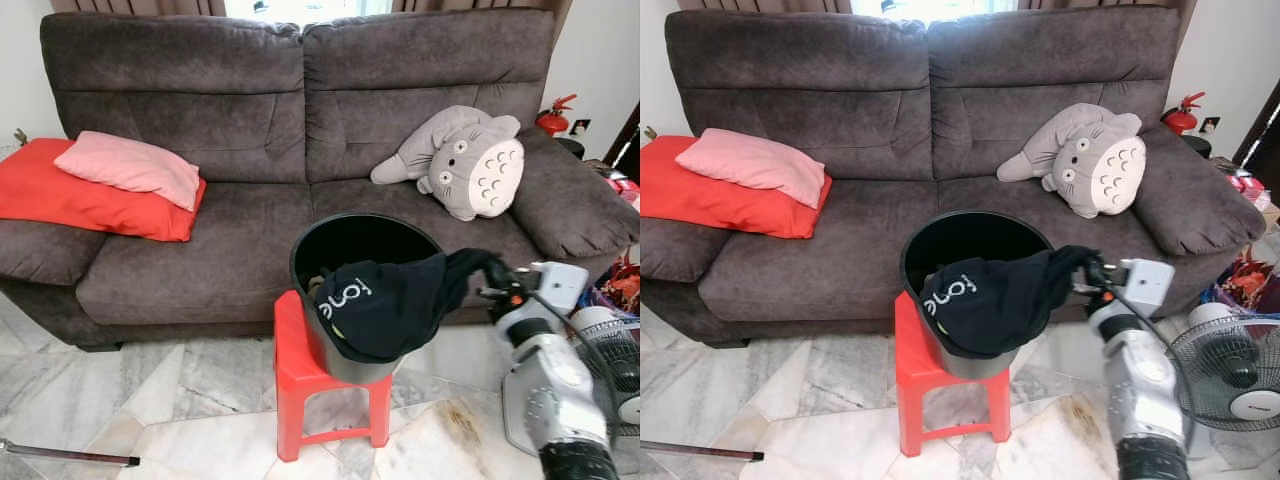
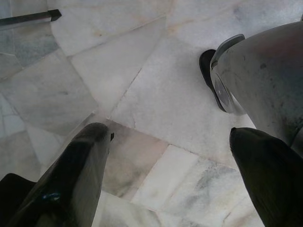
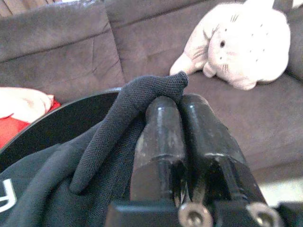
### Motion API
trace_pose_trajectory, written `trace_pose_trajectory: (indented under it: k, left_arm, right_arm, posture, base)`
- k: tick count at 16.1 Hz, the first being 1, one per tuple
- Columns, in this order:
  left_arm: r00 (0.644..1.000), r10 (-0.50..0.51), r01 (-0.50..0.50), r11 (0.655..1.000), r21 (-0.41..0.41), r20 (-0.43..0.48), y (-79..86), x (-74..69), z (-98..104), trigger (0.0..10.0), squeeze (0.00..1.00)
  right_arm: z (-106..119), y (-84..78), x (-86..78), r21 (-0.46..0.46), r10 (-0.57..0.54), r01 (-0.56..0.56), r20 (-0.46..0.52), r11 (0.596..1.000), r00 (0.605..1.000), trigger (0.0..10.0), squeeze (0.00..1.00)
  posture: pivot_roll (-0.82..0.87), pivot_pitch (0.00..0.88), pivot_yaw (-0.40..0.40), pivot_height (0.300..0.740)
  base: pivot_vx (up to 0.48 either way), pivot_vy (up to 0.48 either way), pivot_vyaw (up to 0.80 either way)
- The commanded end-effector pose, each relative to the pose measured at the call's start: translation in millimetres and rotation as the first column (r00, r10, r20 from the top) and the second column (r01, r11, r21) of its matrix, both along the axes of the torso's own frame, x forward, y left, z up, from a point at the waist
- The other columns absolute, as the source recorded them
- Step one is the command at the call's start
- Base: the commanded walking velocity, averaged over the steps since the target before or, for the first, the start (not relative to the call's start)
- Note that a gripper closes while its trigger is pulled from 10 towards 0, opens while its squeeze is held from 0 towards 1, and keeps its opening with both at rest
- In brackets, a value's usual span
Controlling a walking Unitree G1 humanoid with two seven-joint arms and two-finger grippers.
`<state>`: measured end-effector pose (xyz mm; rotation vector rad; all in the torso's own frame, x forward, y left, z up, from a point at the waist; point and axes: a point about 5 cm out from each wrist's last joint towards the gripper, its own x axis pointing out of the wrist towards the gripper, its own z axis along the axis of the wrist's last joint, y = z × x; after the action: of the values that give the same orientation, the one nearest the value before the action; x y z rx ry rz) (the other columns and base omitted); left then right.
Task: Hang hanger
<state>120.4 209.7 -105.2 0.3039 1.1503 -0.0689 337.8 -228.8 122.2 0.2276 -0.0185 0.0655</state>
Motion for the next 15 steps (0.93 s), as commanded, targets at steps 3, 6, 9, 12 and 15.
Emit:
trace_pose_trajectory:
  k: [3, 6, 9, 12, 15]
  left_arm:
    - [1.000, -0.012, 0.013, 1.000, -0.008, 0.009, -1.2, 6.5, 1.7, 10.0, 0.00]
    - [1.000, -0.007, 0.007, 1.000, 0.001, 0.020, 8.3, 14.5, 6.0, 10.0, 0.00]
    - [1.000, -0.002, 0.002, 1.000, 0.006, 0.018, 13.7, 14.7, 7.2, 10.0, 0.00]
    - [1.000, 0.005, -0.005, 1.000, 0.013, 0.004, 20.7, 6.8, 6.3, 10.0, 0.00]
    - [1.000, -0.001, 0.001, 1.000, 0.004, 0.002, 11.6, 5.9, 3.9, 10.0, 0.00]
  right_arm:
    - [-4.1, -2.8, 12.1, 0.007, -0.044, 0.045, -0.067, 0.999, 0.997, 0.0, 0.00]
    - [-7.1, -6.1, 22.2, -0.021, -0.092, 0.090, -0.153, 0.996, 0.984, 3.2, 0.00]
    - [-10.9, -5.3, 27.0, -0.025, -0.139, 0.136, -0.219, 0.990, 0.966, 10.0, 0.00]
    - [-14.2, -2.2, 28.7, 0.022, -0.135, 0.144, -0.233, 0.989, 0.963, 10.0, 1.00]
    - [-15.8, -4.6, 28.0, 0.037, -0.172, 0.186, -0.248, 0.982, 0.953, 10.0, 1.00]
  posture:
    - [-0.08, 0.022, 0.036, 0.740]
    - [-0.08, 0.023, 0.040, 0.740]
    - [-0.07, 0.022, 0.041, 0.740]
    - [-0.07, 0.023, 0.042, 0.740]
    - [-0.08, 0.025, 0.038, 0.740]
  base:
    - [0.000, 0.000, 0.00]
    - [0.000, 0.000, 0.00]
    - [0.000, 0.000, 0.00]
    - [0.000, 0.000, 0.00]
    - [0.000, 0.000, 0.00]
